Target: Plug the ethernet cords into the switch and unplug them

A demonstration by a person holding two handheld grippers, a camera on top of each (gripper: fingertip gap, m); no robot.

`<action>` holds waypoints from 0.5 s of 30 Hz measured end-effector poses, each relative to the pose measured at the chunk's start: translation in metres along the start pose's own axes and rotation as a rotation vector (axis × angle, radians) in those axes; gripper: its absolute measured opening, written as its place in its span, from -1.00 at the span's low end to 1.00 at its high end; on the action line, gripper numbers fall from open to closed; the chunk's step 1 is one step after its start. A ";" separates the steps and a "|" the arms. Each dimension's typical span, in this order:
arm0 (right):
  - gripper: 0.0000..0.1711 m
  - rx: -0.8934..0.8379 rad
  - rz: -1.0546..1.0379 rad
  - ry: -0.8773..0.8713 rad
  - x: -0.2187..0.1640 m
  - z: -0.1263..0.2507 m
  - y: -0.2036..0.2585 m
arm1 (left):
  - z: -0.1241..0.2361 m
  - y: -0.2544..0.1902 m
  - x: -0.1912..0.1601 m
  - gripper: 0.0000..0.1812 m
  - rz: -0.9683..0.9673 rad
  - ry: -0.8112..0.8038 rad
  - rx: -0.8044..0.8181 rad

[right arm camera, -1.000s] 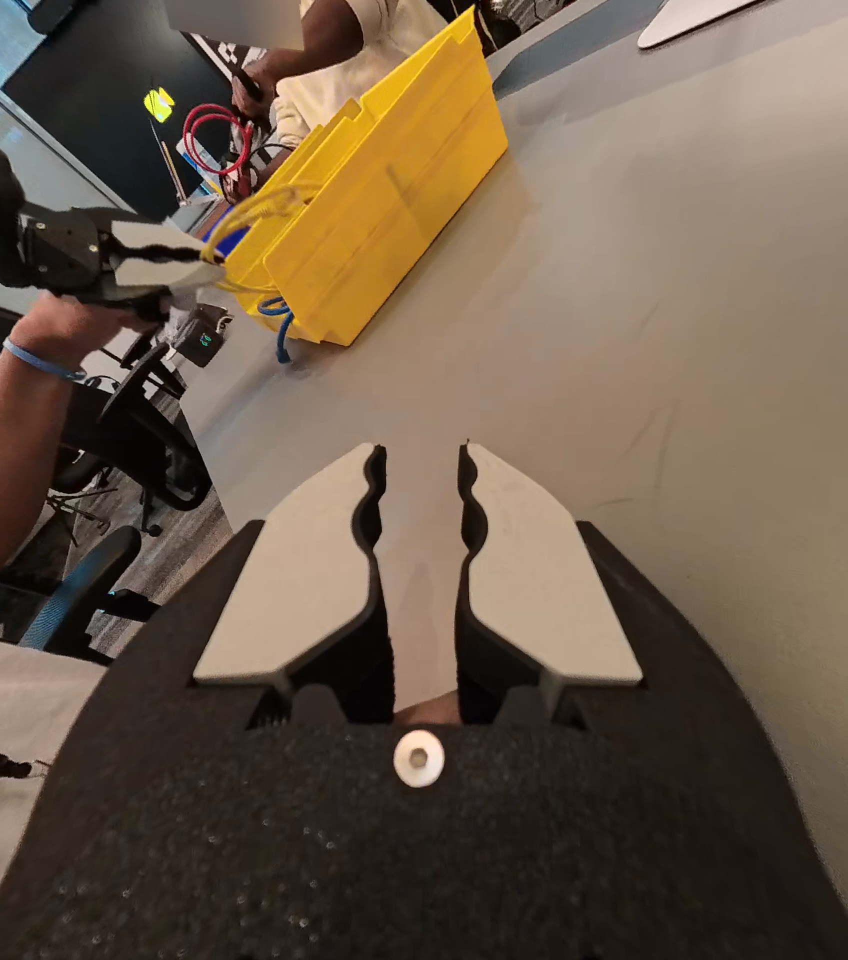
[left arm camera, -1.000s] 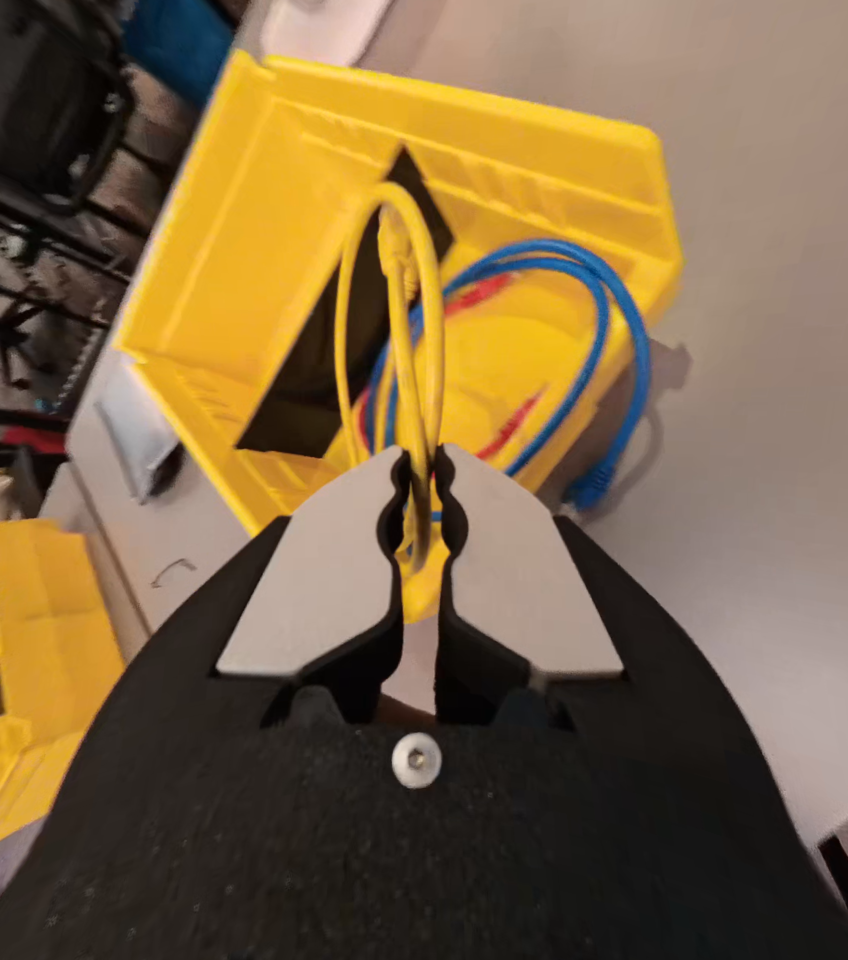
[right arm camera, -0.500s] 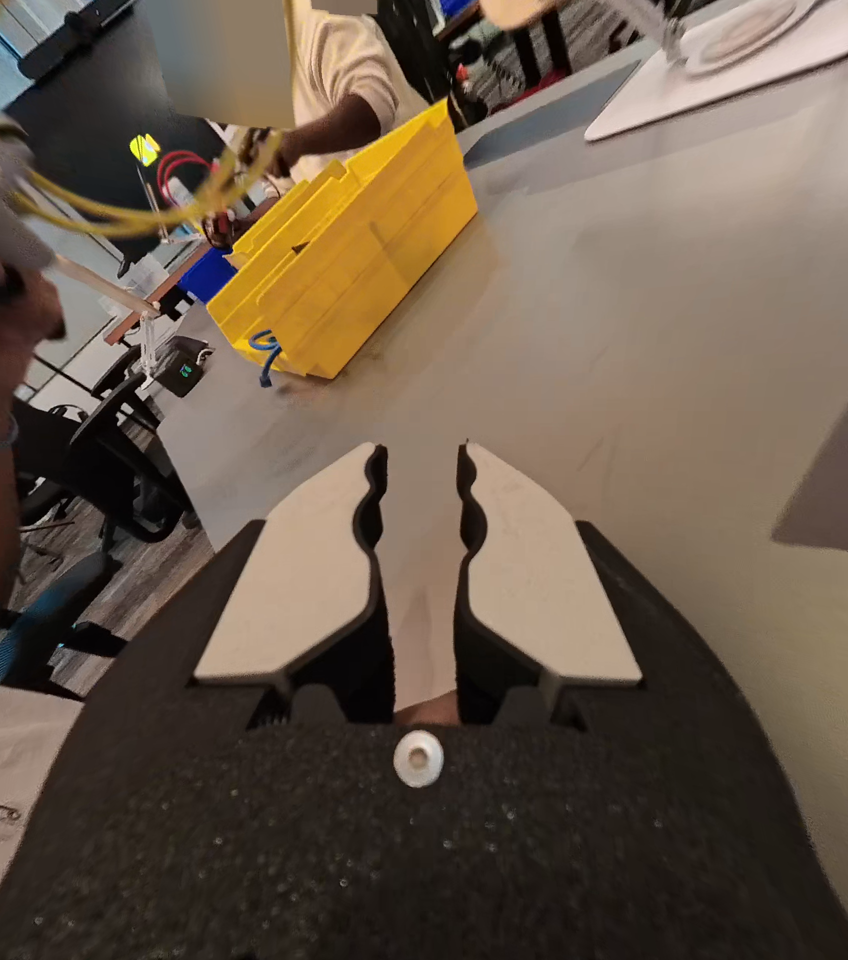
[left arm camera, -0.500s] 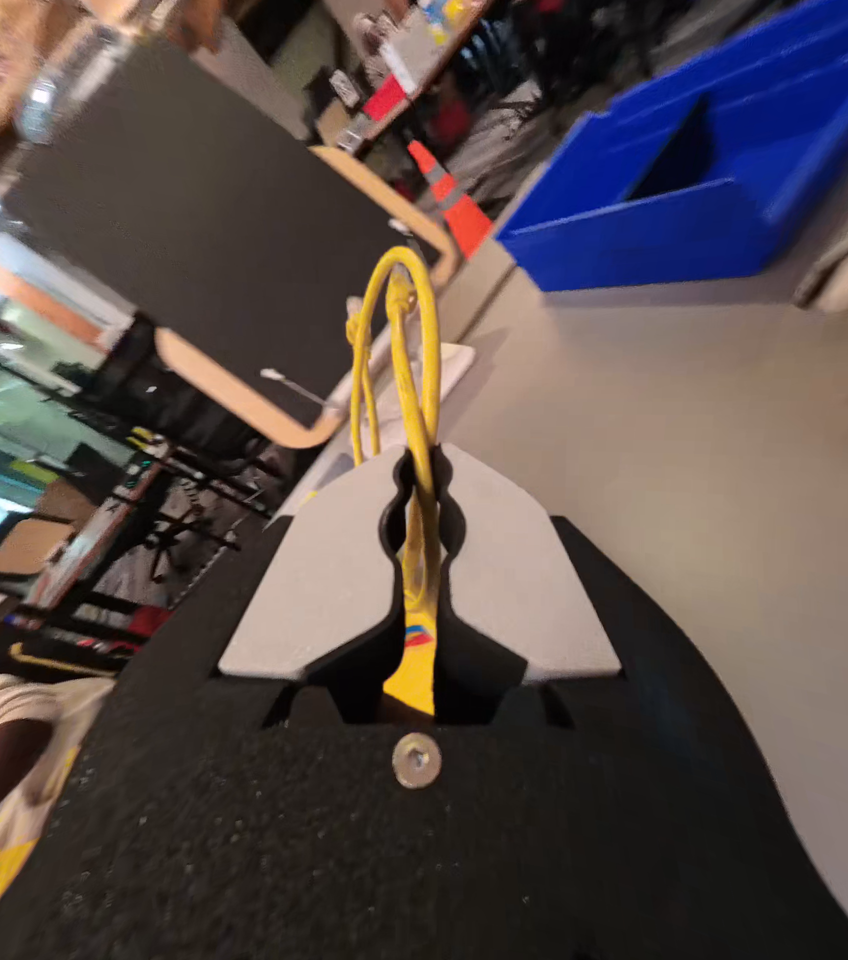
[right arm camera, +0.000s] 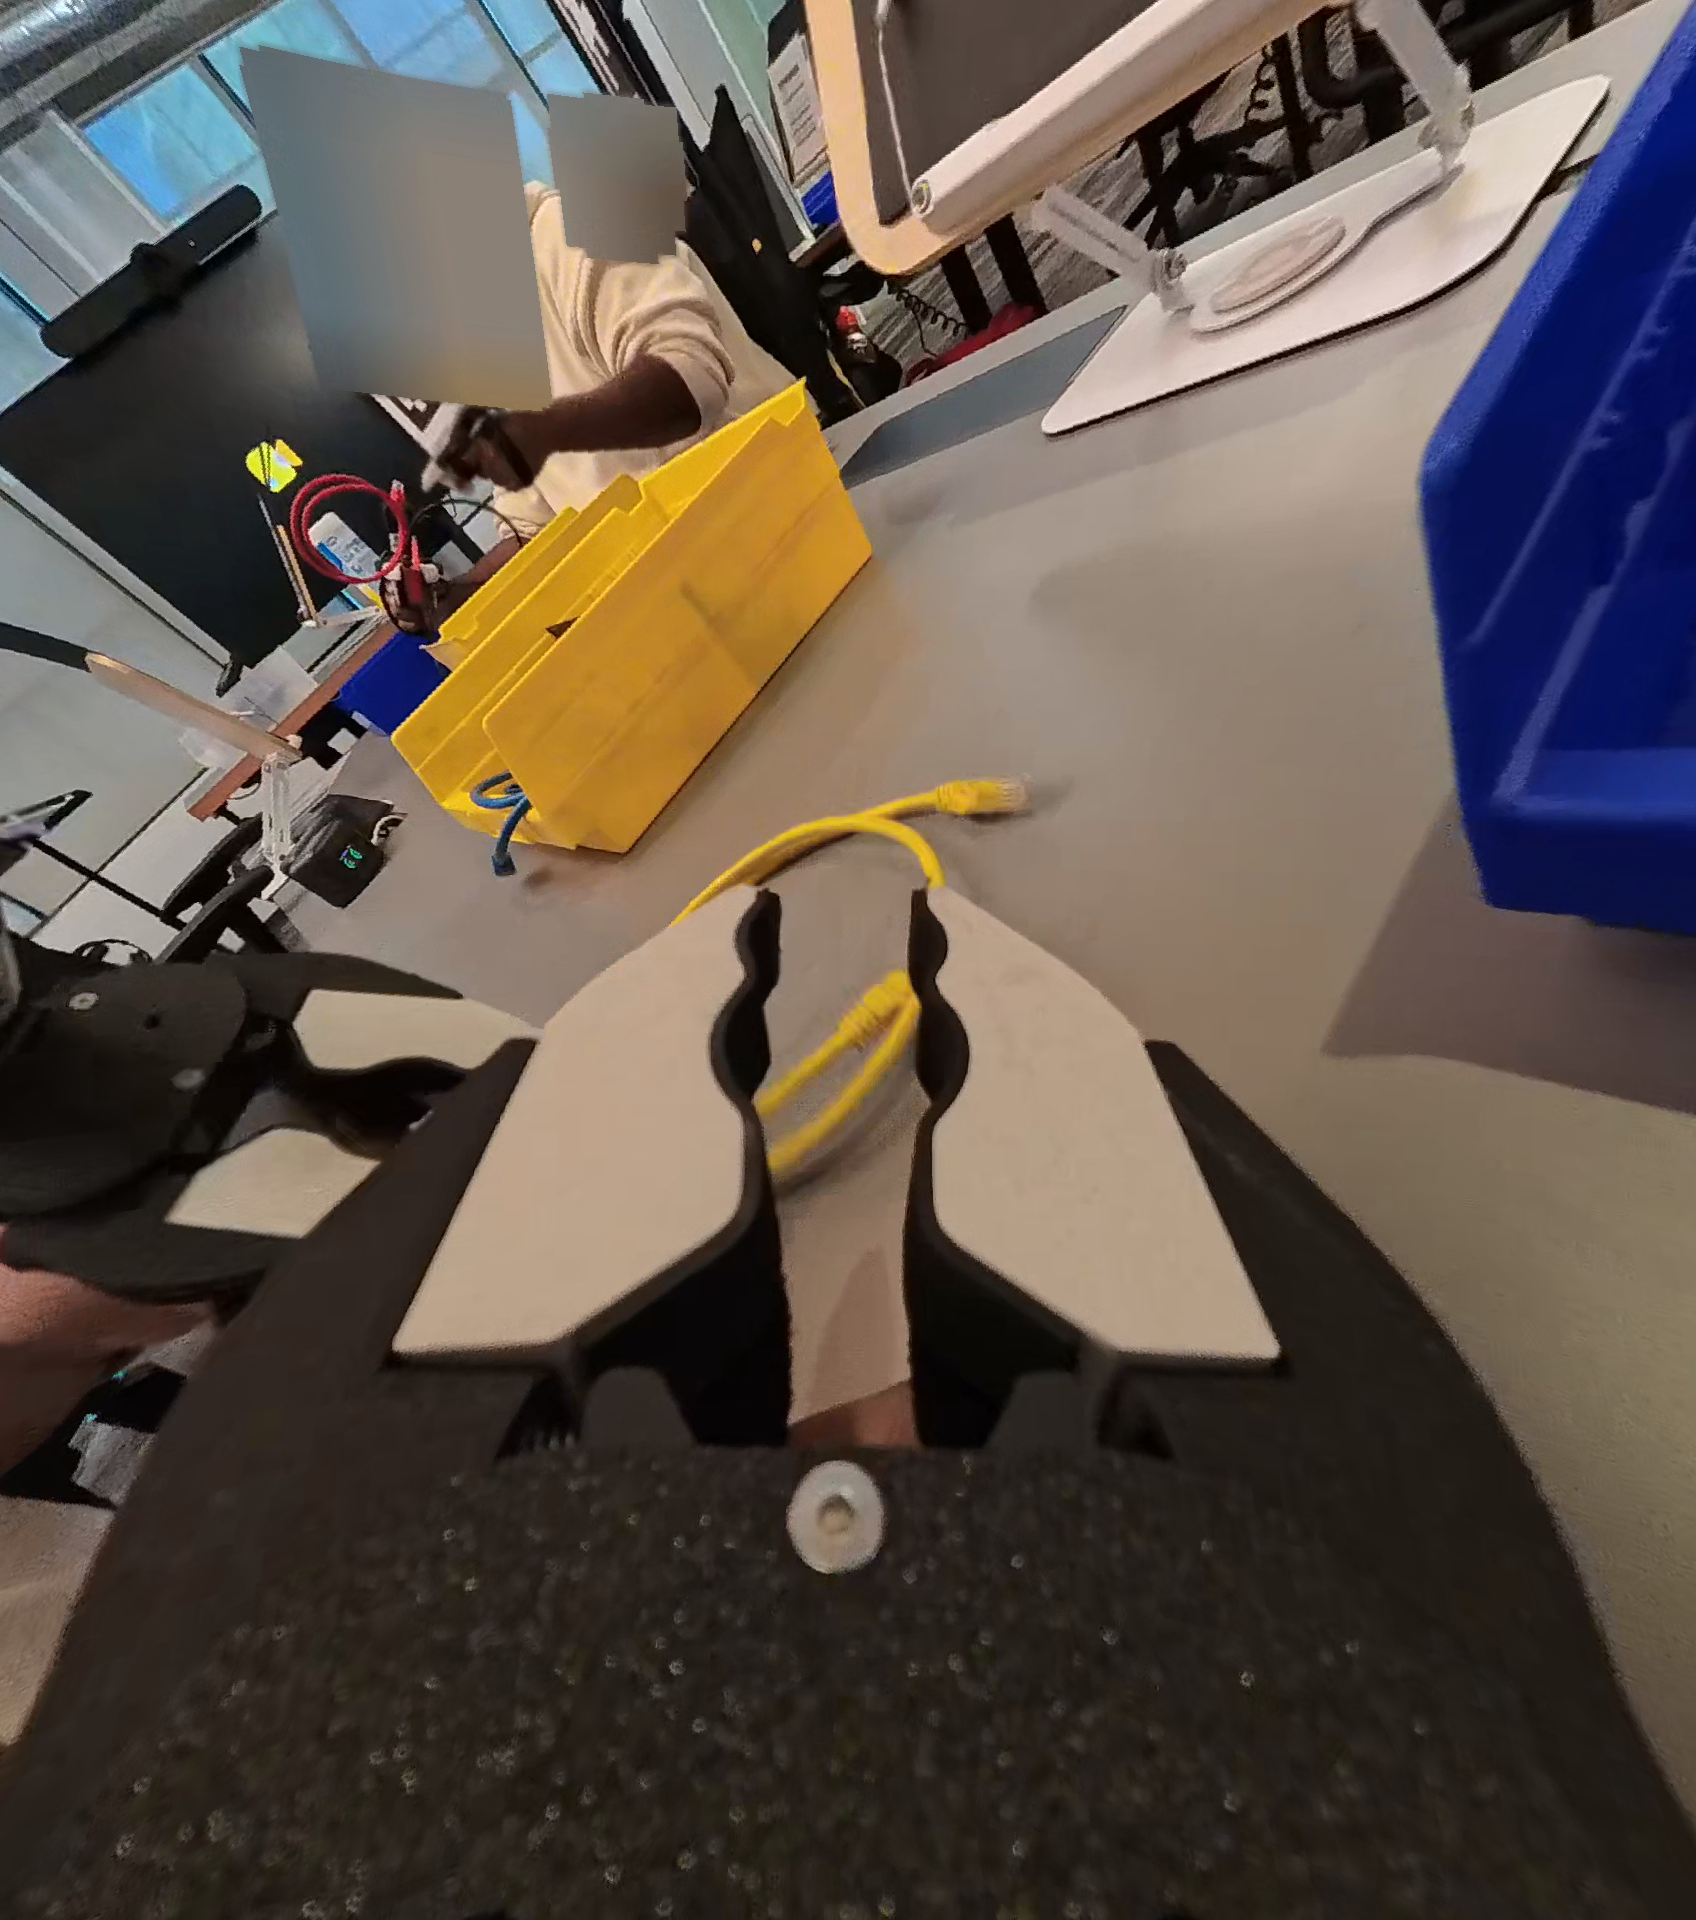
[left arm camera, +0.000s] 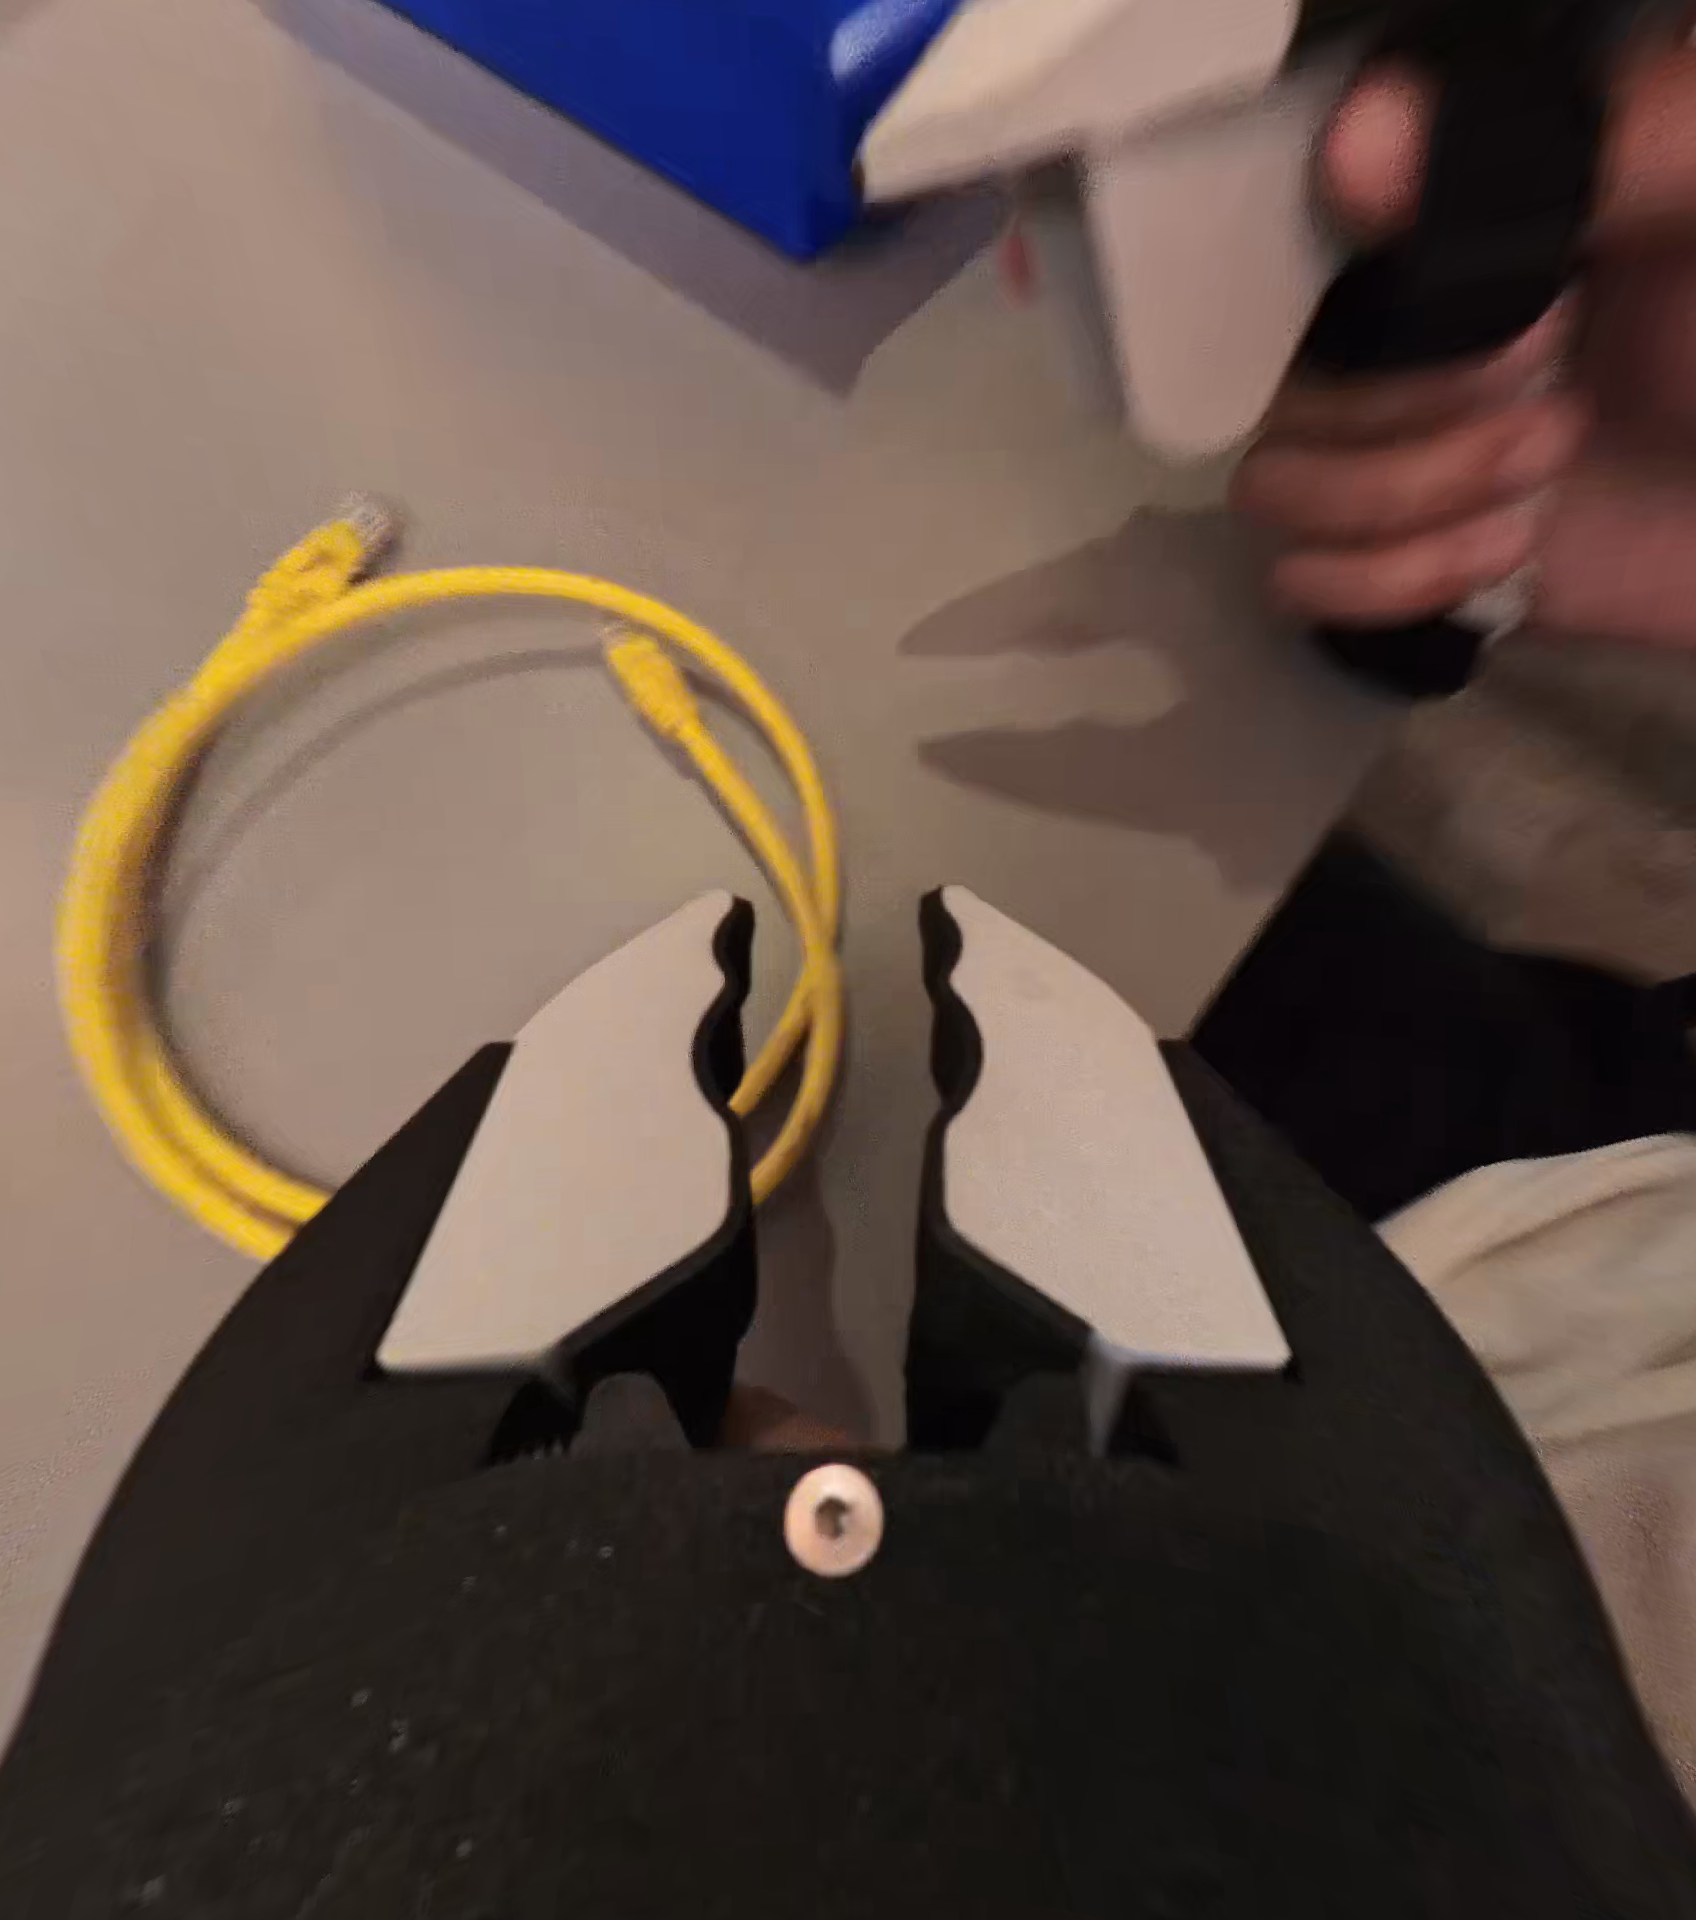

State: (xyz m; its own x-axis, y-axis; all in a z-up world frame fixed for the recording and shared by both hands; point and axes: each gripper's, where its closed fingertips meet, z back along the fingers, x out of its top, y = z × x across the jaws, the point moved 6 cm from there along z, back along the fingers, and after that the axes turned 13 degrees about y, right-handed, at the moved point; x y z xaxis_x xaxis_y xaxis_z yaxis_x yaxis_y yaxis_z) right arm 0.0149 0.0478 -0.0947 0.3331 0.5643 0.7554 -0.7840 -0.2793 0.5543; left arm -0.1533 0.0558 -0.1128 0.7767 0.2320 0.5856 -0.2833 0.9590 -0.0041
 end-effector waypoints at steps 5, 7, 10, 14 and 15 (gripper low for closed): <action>-0.72 -0.002 0.005 0.003 0.000 0.000 0.000 | 0.037 0.008 0.013 -0.55 0.095 -0.207 -0.226; -0.72 0.000 -0.005 -0.004 0.001 0.002 -0.002 | 0.065 0.043 0.012 -0.54 0.092 -0.272 -0.209; -0.72 0.019 -0.029 -0.007 0.001 0.002 -0.003 | 0.106 0.116 0.004 -0.48 0.018 -0.192 -0.200; -0.72 0.046 -0.038 0.016 -0.002 -0.003 0.001 | 0.150 0.254 0.011 -0.50 0.051 -0.101 0.099; -0.72 0.049 -0.032 0.021 -0.002 -0.005 0.002 | 0.151 0.282 0.015 -0.41 0.065 -0.024 0.084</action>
State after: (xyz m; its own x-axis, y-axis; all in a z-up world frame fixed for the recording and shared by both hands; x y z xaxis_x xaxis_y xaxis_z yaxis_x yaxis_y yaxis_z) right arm 0.0098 0.0501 -0.0971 0.3463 0.5896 0.7297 -0.7466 -0.2978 0.5949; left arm -0.3065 0.3047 0.0174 0.7416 0.2882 0.6058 -0.3798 0.9247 0.0250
